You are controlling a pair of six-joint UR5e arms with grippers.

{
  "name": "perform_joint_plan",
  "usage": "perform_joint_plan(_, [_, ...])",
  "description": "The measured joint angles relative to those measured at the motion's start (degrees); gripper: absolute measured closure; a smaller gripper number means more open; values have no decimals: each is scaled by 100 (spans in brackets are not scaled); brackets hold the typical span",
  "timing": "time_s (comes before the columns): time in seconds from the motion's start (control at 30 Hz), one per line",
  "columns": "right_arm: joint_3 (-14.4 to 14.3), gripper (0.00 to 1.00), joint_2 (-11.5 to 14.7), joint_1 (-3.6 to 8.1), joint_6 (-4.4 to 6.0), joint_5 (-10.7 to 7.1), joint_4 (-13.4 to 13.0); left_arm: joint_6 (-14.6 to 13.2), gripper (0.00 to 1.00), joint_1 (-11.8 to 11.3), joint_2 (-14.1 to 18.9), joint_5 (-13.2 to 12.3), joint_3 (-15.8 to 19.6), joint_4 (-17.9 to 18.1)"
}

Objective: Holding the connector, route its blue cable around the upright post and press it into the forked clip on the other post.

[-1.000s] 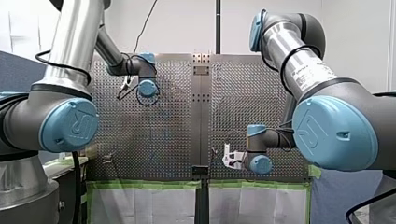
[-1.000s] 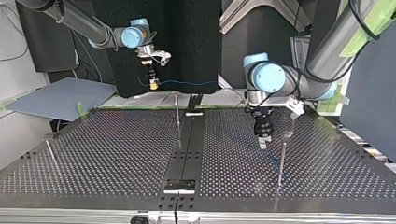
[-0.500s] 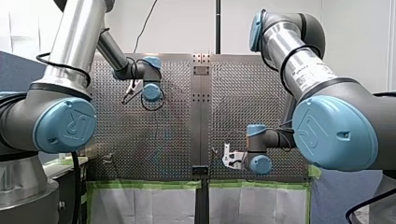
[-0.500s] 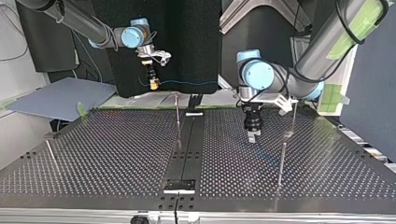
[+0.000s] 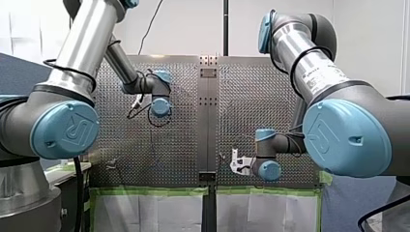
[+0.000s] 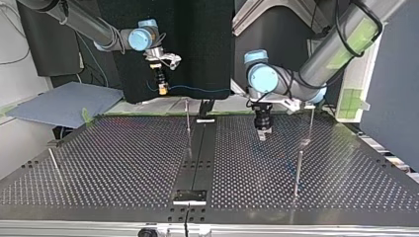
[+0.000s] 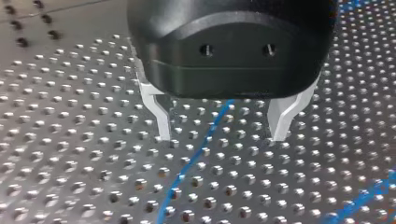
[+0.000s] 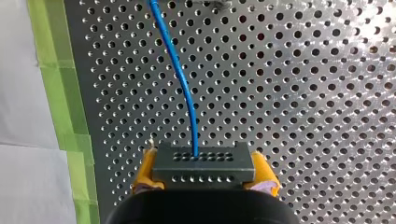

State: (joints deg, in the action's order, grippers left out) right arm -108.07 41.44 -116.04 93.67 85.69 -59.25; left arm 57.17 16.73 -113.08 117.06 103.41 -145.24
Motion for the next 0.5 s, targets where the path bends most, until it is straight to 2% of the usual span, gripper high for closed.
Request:
perform_joint_plan(0.27, [0, 100, 0, -1, -9, 1, 17, 40, 0, -5, -206, 353, -13, 35])
perform_joint_plan(0.5, [1, 100, -1, -10, -20, 1, 50, -140, 0, 21, -213, 706, -102, -241])
